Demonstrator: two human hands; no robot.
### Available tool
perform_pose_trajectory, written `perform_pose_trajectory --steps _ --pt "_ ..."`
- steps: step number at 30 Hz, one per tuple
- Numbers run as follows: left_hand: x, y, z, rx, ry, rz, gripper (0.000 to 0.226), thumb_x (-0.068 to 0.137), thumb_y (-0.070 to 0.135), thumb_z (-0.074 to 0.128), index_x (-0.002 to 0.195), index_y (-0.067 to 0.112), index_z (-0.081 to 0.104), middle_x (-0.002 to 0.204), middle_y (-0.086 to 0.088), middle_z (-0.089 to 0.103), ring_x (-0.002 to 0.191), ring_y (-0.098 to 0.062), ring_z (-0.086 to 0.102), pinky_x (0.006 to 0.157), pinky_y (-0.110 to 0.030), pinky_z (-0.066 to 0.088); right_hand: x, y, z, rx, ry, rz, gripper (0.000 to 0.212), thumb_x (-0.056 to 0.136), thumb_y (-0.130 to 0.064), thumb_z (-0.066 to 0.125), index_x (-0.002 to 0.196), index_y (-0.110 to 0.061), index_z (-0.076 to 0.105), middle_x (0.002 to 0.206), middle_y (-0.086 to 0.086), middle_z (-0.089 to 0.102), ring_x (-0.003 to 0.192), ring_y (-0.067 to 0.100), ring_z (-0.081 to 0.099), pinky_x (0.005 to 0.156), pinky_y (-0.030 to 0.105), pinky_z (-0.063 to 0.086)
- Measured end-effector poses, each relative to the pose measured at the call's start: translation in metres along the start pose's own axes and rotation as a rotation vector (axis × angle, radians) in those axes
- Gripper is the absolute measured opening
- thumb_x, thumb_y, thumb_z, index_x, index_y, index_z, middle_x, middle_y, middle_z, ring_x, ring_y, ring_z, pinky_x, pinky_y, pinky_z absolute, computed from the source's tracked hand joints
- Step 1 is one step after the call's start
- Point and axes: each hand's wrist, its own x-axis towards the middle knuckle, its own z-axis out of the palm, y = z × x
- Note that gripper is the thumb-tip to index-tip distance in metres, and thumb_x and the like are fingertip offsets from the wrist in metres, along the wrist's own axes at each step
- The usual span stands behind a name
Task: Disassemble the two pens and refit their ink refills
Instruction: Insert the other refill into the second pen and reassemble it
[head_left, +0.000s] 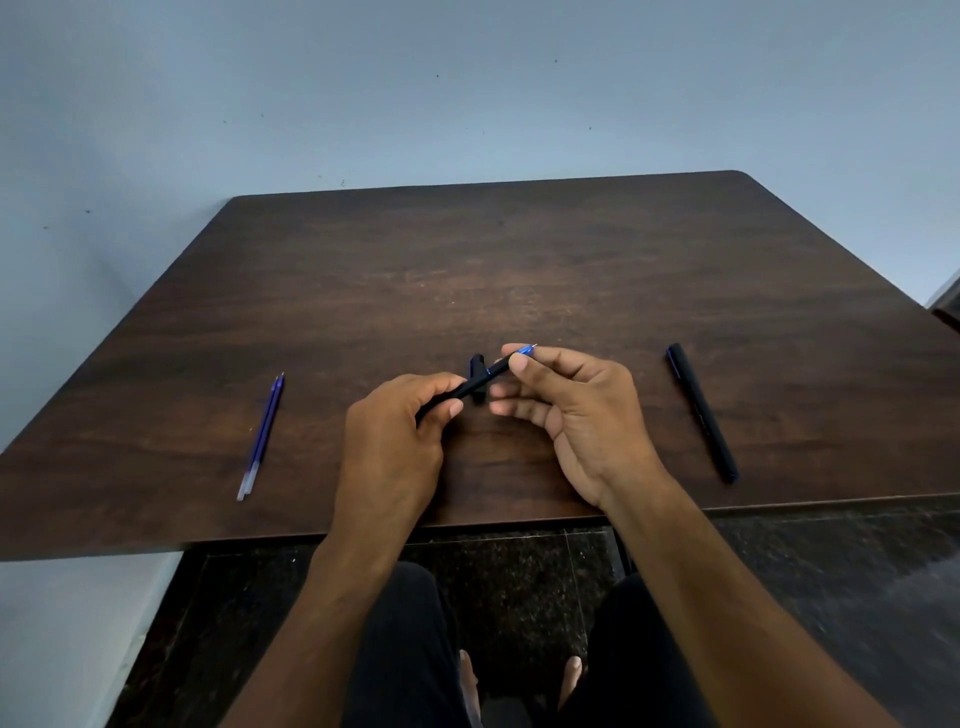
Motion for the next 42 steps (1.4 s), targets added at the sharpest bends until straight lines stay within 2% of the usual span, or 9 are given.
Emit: perform_pose_trajectory --steps 3,7,12,16,28,32,36,39,42 --pt "0.000 0.000 0.000 -0.018 0.012 -0.009 0.027 0.083 0.006 0.075 0.107 0.019 0.077 0.094 0.018 0.066 0.092 0.008 0.055 0.082 0.004 0.034 0.001 0.001 0.000 -0.017 0.008 -0.008 0.011 0.091 -0.002 0.070 0.096 0.004 0.077 0.080 0.017 0.076 0.077 0.030 0.072 0.068 0.034 0.061" --pt "0.000 -0.001 0.002 -0.030 0.031 -0.036 0.027 0.081 0.007 0.077 0.106 0.019 0.078 0.100 0.005 0.077 0.090 0.003 0.061 0.083 0.004 0.035 0.000 0.002 0.001 -0.025 0.024 -0.022 0.008 0.088 -0.003 0.073 0.089 0.003 0.078 0.074 0.017 0.074 0.073 0.030 0.073 0.065 0.032 0.062" --pt "-0.001 -0.001 0.002 -0.035 0.034 -0.052 0.027 0.082 0.008 0.077 0.107 0.018 0.078 0.101 0.003 0.077 0.093 -0.005 0.066 0.084 0.002 0.036 0.001 0.002 0.001 -0.024 0.011 -0.024 0.009 0.087 -0.003 0.075 0.091 0.004 0.078 0.077 0.017 0.075 0.073 0.029 0.072 0.064 0.033 0.061" --pt "-0.002 -0.001 0.002 -0.026 0.031 -0.057 0.027 0.082 0.009 0.078 0.107 0.019 0.078 0.102 0.004 0.077 0.092 0.000 0.063 0.083 0.005 0.034 0.000 0.003 0.000 -0.049 -0.022 -0.031 0.013 0.088 0.002 0.072 0.101 0.004 0.077 0.082 0.015 0.076 0.076 0.025 0.071 0.066 0.032 0.059" --pt "-0.002 -0.001 0.000 -0.028 0.050 -0.070 0.027 0.080 0.009 0.079 0.106 0.016 0.078 0.101 0.000 0.078 0.083 0.008 0.057 0.080 0.008 0.031 0.000 0.007 0.002 -0.128 0.044 -0.032 0.008 0.082 -0.004 0.079 0.086 0.003 0.078 0.067 0.011 0.072 0.063 0.021 0.067 0.057 0.027 0.056" --pt "-0.006 -0.001 0.001 -0.010 0.088 -0.029 0.026 0.081 0.006 0.078 0.105 0.015 0.078 0.098 -0.001 0.078 0.088 -0.007 0.067 0.081 -0.001 0.040 0.000 0.006 0.001 -0.124 -0.003 -0.044 0.017 0.076 -0.009 0.081 0.090 -0.001 0.079 0.075 0.012 0.075 0.066 0.022 0.068 0.060 0.029 0.056" --pt "-0.002 -0.008 -0.001 -0.102 0.095 -0.120 0.024 0.084 0.012 0.076 0.105 0.022 0.078 0.100 0.009 0.077 0.089 0.002 0.067 0.086 -0.003 0.042 -0.001 0.005 0.003 -0.196 0.001 -0.023 0.011 0.083 0.005 0.076 0.093 -0.001 0.079 0.074 0.016 0.074 0.065 0.025 0.065 0.060 0.030 0.055" --pt "0.003 -0.016 -0.001 -0.179 0.080 -0.203 0.023 0.085 0.019 0.076 0.106 0.028 0.077 0.097 0.013 0.077 0.087 -0.003 0.071 0.089 -0.027 0.055 0.001 0.004 0.009 -0.313 0.059 -0.006 0.007 0.084 0.004 0.076 0.089 0.000 0.078 0.067 0.017 0.070 0.061 0.030 0.058 0.056 0.032 0.051" --pt "0.004 -0.019 0.000 -0.238 0.080 -0.239 0.022 0.086 0.020 0.075 0.105 0.030 0.077 0.093 0.016 0.076 0.083 -0.003 0.071 0.085 -0.034 0.058 0.006 0.001 0.019 -0.593 0.101 -0.003 0.006 0.085 -0.010 0.080 0.080 -0.007 0.079 0.060 0.013 0.068 0.047 0.021 0.055 0.050 0.031 0.047"
